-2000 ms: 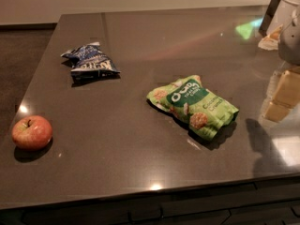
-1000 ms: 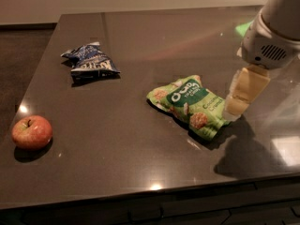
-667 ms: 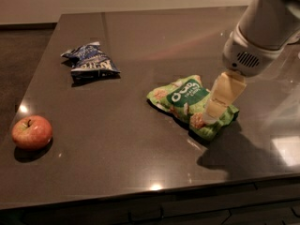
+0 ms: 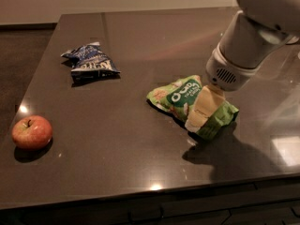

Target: Move green rice chip bag near blue chip bag

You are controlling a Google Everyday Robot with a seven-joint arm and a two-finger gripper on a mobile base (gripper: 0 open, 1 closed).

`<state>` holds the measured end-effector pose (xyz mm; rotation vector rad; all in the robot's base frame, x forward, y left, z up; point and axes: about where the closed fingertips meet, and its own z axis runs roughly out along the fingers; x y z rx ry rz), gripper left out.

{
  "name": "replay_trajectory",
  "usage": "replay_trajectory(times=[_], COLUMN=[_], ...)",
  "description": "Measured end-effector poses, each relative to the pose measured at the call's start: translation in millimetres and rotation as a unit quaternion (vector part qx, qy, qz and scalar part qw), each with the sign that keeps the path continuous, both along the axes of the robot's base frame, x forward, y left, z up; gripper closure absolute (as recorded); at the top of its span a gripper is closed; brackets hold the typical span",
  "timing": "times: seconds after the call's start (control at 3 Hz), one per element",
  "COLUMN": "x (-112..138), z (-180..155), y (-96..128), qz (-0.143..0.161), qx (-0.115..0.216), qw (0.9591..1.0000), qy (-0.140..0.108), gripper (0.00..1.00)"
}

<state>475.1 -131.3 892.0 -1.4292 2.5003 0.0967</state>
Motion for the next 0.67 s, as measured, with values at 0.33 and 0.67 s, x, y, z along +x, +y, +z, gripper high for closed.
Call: replay_trajectory(times=[0.33,0.67], x=[-0.2,0.1], z=[-8.2,-13.7], y=[3.1,2.3], qz=[-0.01,-0.02], qx=[-0.008,-0.019], qw=[0.9999,0.9995], qy=[0.004,0.014], gripper=[0.0,0.0])
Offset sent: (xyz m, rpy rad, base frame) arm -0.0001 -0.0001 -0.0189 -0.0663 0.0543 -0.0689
